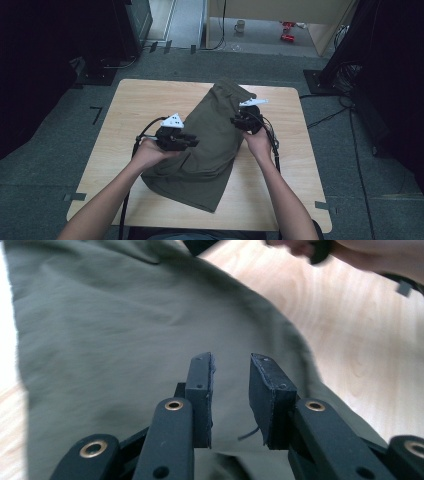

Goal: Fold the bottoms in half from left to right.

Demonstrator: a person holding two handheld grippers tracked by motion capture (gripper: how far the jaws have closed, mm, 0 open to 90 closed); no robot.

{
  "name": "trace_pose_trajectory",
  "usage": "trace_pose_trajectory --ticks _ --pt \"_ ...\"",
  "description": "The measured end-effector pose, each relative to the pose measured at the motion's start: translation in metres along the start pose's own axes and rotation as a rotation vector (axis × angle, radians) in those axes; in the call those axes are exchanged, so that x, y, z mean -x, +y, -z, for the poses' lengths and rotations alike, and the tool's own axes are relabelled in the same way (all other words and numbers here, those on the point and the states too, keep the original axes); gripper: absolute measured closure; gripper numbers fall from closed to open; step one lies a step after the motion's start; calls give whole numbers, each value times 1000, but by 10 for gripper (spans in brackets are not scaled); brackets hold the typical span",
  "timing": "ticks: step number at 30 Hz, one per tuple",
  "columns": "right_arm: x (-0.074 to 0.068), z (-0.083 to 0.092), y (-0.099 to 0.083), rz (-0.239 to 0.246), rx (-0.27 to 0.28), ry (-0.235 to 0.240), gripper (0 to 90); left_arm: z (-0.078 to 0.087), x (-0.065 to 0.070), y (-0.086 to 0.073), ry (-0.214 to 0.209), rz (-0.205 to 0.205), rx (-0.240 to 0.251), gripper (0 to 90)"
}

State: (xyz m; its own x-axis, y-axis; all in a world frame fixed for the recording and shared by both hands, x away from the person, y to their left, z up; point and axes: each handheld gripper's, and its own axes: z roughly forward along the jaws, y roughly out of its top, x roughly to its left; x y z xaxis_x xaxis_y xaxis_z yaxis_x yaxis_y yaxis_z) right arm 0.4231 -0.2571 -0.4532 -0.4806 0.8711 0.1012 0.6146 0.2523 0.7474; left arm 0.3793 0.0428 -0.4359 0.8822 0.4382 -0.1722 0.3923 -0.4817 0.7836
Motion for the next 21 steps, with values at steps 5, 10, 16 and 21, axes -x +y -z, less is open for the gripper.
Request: trace_pose_trajectory --ticks 5,10,16,21 --pt "-9 -4 -12 2 -10 35 689 -5 -31 -3 14 30 -18 728" --pt "-16 -9 -23 2 -22 67 650 -12 -48 -6 37 42 -5 737" --pt "-27 -11 -43 -9 -23 112 526 -24 -69 -13 38 71 -55 715" --pt "-27 -11 -54 21 -53 68 472 -31 -76 -23 45 78 -85 654"
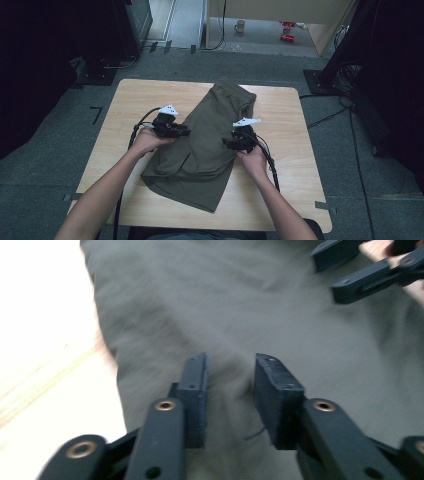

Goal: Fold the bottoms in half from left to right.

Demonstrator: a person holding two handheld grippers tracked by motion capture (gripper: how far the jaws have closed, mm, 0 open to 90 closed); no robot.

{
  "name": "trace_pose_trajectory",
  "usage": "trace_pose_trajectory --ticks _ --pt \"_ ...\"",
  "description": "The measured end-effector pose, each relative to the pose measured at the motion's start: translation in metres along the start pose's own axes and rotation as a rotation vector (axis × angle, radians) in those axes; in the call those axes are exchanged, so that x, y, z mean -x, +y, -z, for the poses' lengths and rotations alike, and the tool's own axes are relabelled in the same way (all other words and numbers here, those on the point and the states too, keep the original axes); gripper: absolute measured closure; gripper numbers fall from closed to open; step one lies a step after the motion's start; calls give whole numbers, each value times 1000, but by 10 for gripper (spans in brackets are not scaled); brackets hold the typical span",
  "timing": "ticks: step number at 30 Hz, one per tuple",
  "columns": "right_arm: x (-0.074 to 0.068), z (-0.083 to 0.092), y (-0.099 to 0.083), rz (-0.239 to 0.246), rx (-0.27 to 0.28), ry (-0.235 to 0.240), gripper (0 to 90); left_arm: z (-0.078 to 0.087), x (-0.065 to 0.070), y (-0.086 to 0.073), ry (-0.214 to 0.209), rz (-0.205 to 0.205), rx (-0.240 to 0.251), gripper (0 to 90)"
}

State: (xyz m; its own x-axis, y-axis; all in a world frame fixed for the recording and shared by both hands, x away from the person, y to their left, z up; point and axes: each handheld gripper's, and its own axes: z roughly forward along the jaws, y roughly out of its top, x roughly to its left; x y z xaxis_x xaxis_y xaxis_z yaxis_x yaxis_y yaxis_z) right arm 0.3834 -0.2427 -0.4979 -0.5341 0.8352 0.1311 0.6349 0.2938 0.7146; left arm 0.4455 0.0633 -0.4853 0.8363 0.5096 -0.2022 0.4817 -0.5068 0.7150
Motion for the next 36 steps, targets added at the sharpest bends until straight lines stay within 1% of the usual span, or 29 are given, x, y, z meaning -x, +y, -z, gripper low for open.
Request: trace_pose_trajectory --ticks 1,2,3,5,6,8,9,11,12,14,15,20,22,23,27,29,32,33,34,35,36 --pt "2 2 -6 1 -9 -20 462 -3 -3 -4 -2 24 -17 573" --pt "2 2 -6 1 -9 -20 462 -3 -3 -4 -2 24 -17 554" --pt "6 3 -11 1 -8 -32 454 -6 -4 -10 3 23 -33 547" --pt "8 3 -14 3 -14 -38 447 -7 -3 -13 6 20 -29 544" --pt "12 2 -18 15 -5 -43 436 -8 -3 -16 4 22 -40 537" --pt "13 1 -19 13 5 -47 428 -8 0 -20 18 13 -24 542" --pt "13 1 -19 13 5 -47 428 -8 0 -20 18 13 -24 546" --pt "14 -1 -20 21 13 -51 427 -10 5 -22 36 -10 -37 545" --pt "15 -2 -20 37 21 -58 433 -10 7 -23 43 -17 -34 541" --pt "12 -4 -21 59 31 -78 442 -8 12 -26 48 5 -31 535" --pt "12 -4 -22 58 37 -81 445 -7 14 -28 47 7 -28 536" --pt "14 -6 -21 53 54 -81 462 -3 20 -34 43 15 -23 539" --pt "14 -8 -21 51 62 -84 464 0 22 -37 36 24 -27 540" --pt "13 -9 -21 43 67 -88 466 2 24 -39 27 41 -29 540" --pt "12 -11 -20 44 72 -89 467 5 29 -44 26 53 -16 548" --pt "11 -11 -19 44 72 -88 466 7 32 -46 21 53 -29 548" --pt "9 -11 -19 51 71 -82 464 10 36 -51 19 57 -21 548" --pt "8 -11 -20 55 71 -75 461 11 39 -53 16 53 -23 548" --pt "8 -11 -20 55 71 -75 461 11 39 -53 16 53 -23 548" --pt "7 -11 -20 58 74 -70 458 13 42 -54 14 46 -33 548" --pt "7 -11 -20 58 73 -68 456 13 42 -54 14 46 -33 548"
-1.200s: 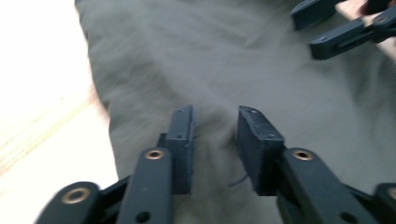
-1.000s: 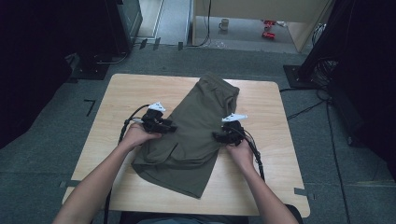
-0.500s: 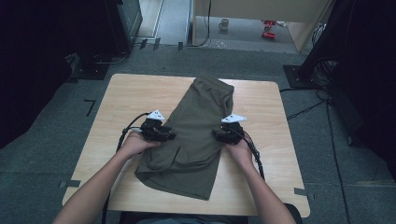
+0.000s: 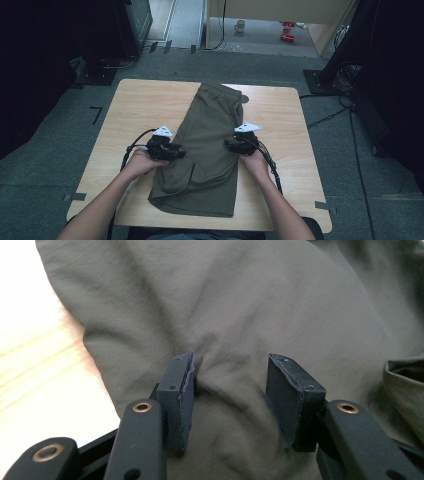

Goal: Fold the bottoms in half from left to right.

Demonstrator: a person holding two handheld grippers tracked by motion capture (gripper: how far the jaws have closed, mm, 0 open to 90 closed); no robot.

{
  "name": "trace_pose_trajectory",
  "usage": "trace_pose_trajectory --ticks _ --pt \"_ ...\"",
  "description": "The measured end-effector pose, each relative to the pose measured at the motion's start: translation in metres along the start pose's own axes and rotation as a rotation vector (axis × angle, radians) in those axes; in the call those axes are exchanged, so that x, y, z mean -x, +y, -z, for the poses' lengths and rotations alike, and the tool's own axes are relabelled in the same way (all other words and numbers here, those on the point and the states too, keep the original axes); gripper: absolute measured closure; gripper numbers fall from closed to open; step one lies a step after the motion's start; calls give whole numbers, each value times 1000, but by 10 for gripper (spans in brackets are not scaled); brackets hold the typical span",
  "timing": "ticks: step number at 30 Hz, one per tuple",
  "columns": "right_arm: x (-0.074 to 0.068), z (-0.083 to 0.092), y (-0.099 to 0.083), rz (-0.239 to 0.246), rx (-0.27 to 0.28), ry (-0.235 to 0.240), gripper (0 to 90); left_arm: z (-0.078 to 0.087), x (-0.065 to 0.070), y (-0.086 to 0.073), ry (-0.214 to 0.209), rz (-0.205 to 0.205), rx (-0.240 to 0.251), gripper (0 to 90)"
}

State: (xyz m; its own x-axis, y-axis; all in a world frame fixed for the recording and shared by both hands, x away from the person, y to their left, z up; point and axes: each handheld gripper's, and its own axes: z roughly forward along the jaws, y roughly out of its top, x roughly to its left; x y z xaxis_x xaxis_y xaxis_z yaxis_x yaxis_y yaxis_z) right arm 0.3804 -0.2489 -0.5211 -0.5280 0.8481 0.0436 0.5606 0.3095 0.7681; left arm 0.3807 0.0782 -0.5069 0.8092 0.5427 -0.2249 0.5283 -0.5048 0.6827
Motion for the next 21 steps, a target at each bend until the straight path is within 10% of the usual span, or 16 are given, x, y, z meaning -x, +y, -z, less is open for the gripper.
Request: trace_pose_trajectory --ticks 21 --pt "-11 7 -3 14 -31 45 427 12 24 -19 -14 -5 -13 541"
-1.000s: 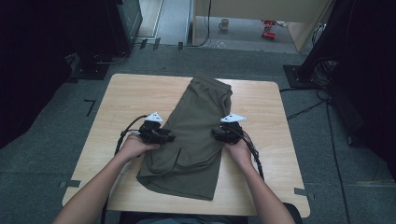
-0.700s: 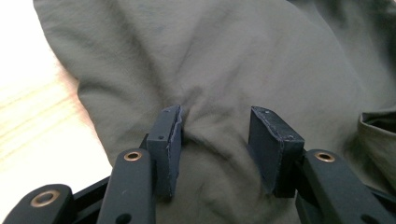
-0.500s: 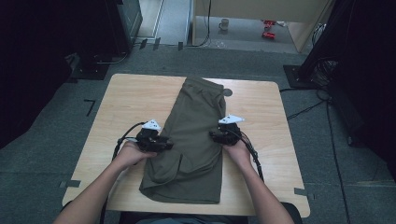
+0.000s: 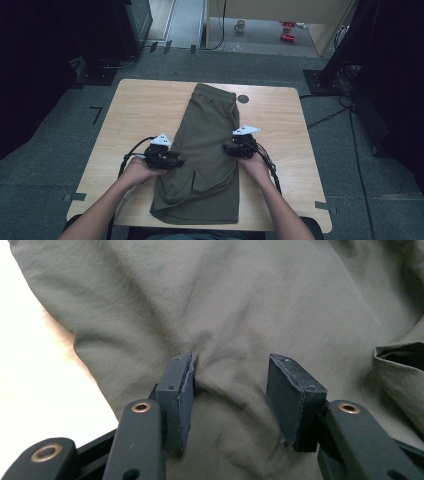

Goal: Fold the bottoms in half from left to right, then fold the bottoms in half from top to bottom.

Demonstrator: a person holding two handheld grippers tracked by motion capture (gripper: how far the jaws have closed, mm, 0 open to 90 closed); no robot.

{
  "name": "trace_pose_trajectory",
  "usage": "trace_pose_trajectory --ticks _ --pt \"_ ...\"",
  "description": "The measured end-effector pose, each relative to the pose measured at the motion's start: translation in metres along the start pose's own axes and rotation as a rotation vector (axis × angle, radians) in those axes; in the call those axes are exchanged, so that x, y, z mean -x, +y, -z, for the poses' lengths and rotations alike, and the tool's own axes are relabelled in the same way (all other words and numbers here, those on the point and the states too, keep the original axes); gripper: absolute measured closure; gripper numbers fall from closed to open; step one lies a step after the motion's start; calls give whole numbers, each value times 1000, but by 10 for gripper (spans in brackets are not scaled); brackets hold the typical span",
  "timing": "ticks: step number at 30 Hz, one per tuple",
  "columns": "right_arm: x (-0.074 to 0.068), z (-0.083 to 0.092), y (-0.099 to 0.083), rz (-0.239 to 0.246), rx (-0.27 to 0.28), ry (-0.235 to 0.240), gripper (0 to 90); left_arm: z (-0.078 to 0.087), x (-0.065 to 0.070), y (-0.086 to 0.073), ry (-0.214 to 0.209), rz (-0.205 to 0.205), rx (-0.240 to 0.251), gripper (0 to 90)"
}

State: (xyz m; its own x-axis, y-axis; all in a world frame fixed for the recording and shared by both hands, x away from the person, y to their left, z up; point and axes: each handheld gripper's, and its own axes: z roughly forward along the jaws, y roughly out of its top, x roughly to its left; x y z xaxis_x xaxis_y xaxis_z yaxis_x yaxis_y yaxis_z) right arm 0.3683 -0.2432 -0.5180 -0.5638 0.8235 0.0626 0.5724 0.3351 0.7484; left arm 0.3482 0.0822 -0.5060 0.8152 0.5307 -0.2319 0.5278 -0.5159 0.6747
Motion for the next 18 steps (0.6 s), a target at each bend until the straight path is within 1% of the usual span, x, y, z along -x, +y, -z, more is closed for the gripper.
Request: trace_pose_trajectory --ticks 1,5,8,12,13,18 --pt "-3 2 -1 4 -12 8 412 1 2 -1 -2 1 -4 527" --pt "-6 5 -4 13 -9 15 405 4 10 -7 0 -12 -9 514" --pt "-12 9 -8 14 -8 21 403 6 14 -11 0 -12 -6 508" --pt "-15 10 -12 12 7 22 400 9 20 -15 3 -10 -9 498" --pt "-18 12 -14 16 15 21 400 10 22 -16 5 -9 -10 498" --pt "-23 14 -17 25 13 15 399 12 28 -21 11 -9 -12 497"
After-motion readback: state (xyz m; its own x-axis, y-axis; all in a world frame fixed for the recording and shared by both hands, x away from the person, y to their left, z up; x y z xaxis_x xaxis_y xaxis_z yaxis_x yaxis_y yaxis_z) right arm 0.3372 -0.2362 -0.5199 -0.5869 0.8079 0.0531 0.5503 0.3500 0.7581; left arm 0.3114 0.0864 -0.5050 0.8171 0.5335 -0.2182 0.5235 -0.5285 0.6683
